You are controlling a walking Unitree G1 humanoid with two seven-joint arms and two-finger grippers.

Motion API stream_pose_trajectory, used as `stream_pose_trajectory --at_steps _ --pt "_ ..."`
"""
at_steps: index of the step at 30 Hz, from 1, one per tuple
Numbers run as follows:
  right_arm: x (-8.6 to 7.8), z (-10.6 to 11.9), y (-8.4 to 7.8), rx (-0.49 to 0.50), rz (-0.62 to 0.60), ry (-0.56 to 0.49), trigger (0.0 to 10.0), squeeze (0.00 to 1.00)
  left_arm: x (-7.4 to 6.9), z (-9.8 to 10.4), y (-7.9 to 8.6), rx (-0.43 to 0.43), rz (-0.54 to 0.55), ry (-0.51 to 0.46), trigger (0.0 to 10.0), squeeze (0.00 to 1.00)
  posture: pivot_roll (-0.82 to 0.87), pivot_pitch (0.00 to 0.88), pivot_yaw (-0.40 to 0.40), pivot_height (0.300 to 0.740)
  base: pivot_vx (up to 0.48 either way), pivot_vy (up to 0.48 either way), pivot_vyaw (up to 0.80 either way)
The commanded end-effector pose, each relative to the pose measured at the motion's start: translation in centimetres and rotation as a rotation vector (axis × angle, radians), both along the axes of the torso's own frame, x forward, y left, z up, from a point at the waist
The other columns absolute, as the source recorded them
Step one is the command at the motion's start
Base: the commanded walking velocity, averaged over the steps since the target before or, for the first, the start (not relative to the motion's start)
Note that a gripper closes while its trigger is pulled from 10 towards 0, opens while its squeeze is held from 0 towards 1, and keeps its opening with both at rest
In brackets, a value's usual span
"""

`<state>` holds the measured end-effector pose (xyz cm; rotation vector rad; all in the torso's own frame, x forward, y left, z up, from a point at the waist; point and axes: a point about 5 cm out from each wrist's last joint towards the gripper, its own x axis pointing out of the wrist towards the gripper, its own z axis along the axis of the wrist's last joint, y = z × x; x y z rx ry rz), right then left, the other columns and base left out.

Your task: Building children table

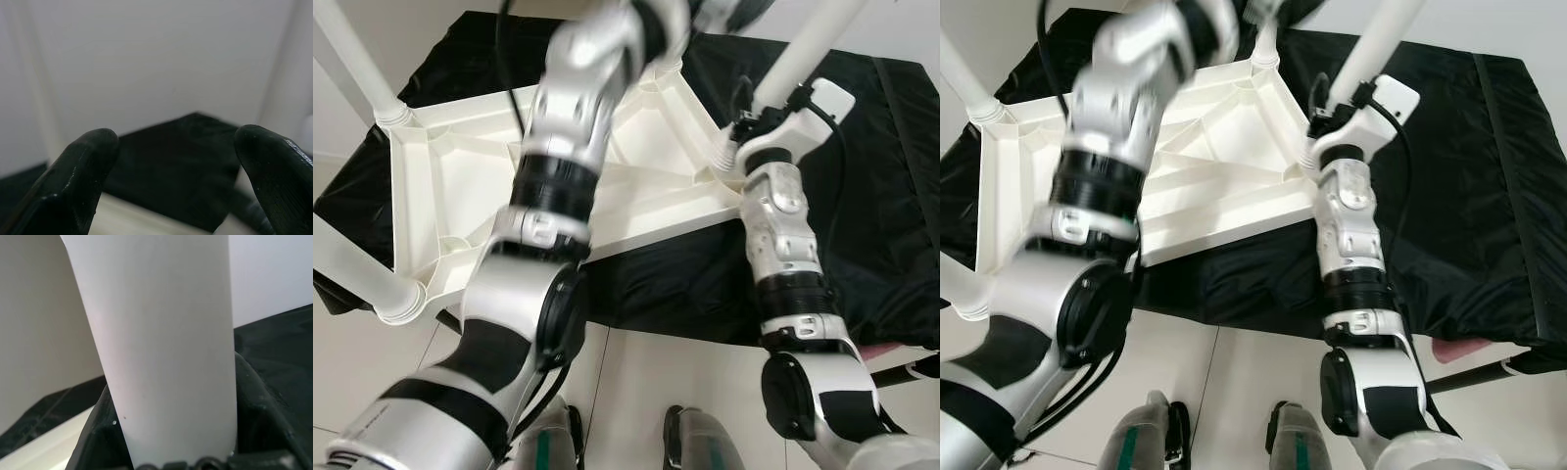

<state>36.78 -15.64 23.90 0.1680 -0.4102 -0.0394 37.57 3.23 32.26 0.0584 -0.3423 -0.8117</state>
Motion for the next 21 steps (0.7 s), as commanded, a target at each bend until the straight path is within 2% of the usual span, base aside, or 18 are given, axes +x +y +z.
stream_pose_trajectory --at_steps 1,4,5,8,10,12,13,15,21 --pt "-0.2 0.3 0.1 -0.019 0.011 -0.01 10.0 0.0 0.7 0.4 1.3 -0.084 0.297 0.013 10.0 0.0 -0.06 0.061 0.005 0.74 0.0 0.0 0.0" --pt "-0.4 -0.1 -0.1 -0.049 0.02 0.002 10.0 0.0 0.9 -1.1 2.1 -0.085 0.35 0.091 10.0 0.0 -0.05 0.059 0.002 0.74 0.0 0.0 0.0" --pt "-0.7 -0.2 0.0 -0.083 0.048 0.006 10.0 0.0 0.9 -2.4 2.8 -0.073 0.404 0.143 10.0 0.0 -0.05 0.048 0.0 0.74 0.0 0.0 0.0" --pt "-0.8 -0.2 0.1 -0.093 0.055 0.008 10.0 0.0 0.8 -3.0 2.9 -0.06 0.416 0.151 10.0 0.0 -0.06 0.04 -0.001 0.74 0.0 0.0 0.0" --pt "-0.8 -0.2 0.1 -0.093 0.055 0.008 10.0 0.0 0.8 -3.0 2.9 -0.06 0.416 0.151 10.0 0.0 -0.06 0.04 -0.001 0.74 0.0 0.0 0.0" --pt "-1.0 -0.3 -0.3 -0.114 0.042 0.021 10.0 0.0 0.3 -4.9 2.8 -0.044 0.394 0.203 10.0 0.0 -0.06 0.025 0.002 0.74 0.0 0.0 0.0" --pt "-1.0 -0.3 -0.3 -0.114 0.042 0.021 10.0 0.0 0.3 -4.9 2.8 -0.044 0.394 0.203 10.0 0.0 -0.06 0.025 0.002 0.74 0.0 0.0 0.0" --pt "-1.2 -0.4 -0.9 -0.14 0.02 0.044 10.0 0.0 -0.3 -6.6 2.6 -0.038 0.383 0.257 10.0 0.0 -0.07 0.023 0.0 0.74 0.0 0.0 0.0" --pt "-1.5 -0.5 -2.0 -0.196 -0.017 0.074 10.0 0.0 -1.4 -8.0 2.1 0.004 0.362 0.247 10.0 0.0 -0.07 0.015 -0.001 0.74 0.0 0.0 0.0"
